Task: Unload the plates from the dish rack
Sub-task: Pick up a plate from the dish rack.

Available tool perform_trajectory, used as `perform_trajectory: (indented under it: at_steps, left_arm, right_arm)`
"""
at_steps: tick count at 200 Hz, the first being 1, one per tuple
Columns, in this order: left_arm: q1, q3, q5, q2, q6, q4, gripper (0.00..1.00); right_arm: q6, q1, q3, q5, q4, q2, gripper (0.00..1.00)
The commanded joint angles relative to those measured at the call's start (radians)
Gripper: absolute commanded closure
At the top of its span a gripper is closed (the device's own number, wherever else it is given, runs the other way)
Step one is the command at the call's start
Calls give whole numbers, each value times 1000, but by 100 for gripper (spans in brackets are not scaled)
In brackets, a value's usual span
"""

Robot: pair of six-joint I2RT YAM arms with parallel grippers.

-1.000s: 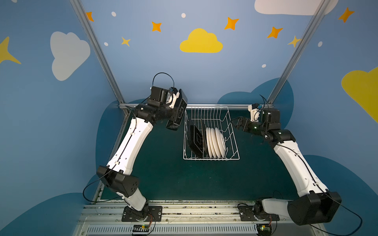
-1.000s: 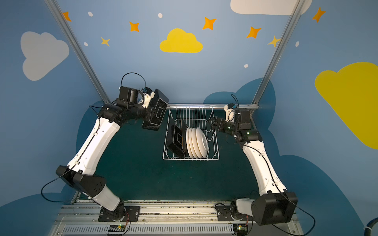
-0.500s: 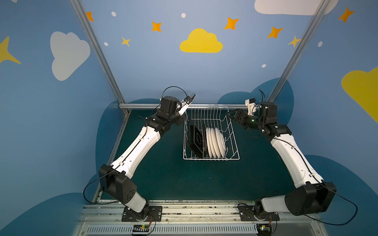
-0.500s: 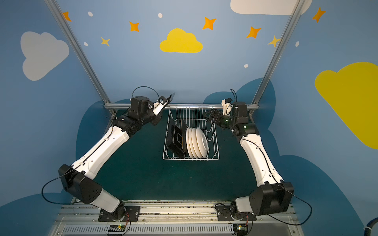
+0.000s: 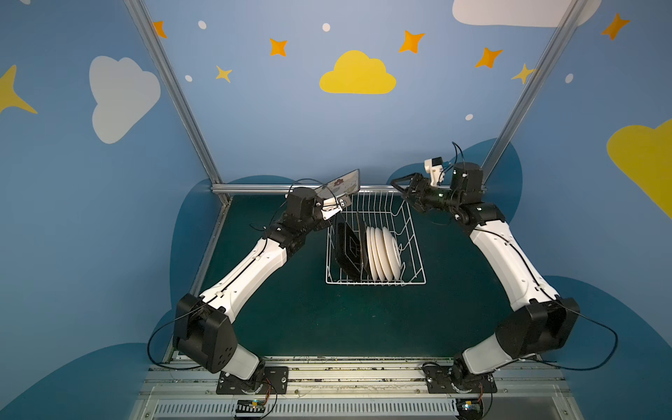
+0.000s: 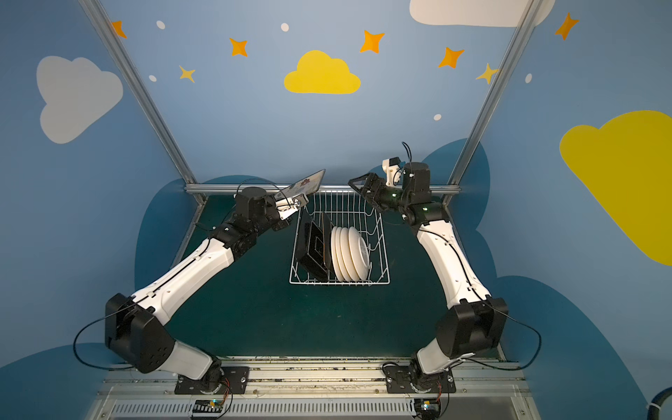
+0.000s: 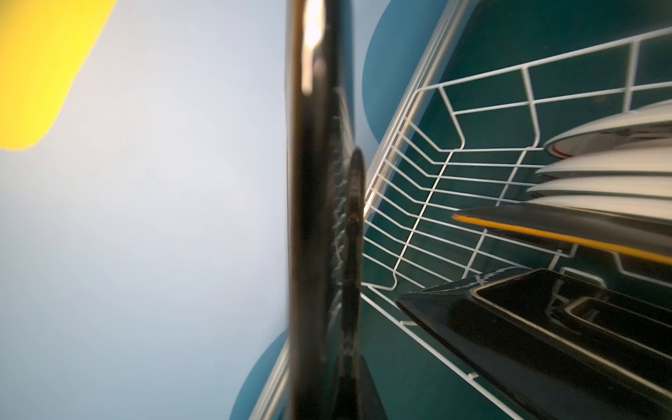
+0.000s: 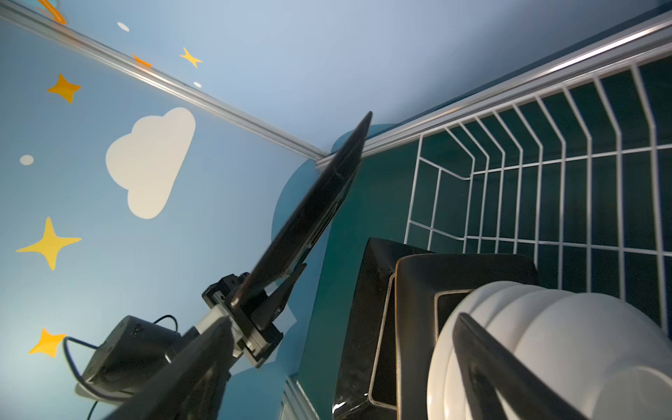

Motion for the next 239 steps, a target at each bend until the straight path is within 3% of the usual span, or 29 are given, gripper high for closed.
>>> perform_trajectory:
  at_steps: [1, 77, 120, 176, 220, 239]
  left_arm:
    - [-11, 21, 75, -77, 110, 273, 97]
    - [-26, 1, 89, -91, 164, 286, 97]
    - [-33, -27, 86, -97, 205, 314, 97]
    - [-36, -63, 61, -95, 224, 357, 97]
    - [-37, -76, 60, -98, 220, 383, 94]
    - [-37, -83, 55, -97, 227, 395, 91]
  right_arm:
    - [33, 20, 63, -54, 22, 47, 7]
    - [114, 108, 198, -70, -5, 201, 11]
    - [218, 139, 218, -123, 29, 265, 28]
    - [216, 165, 229, -114, -12, 288, 51]
    - [232, 172, 239, -122, -33, 313, 58]
    - [214, 174, 264, -121, -73, 323, 57]
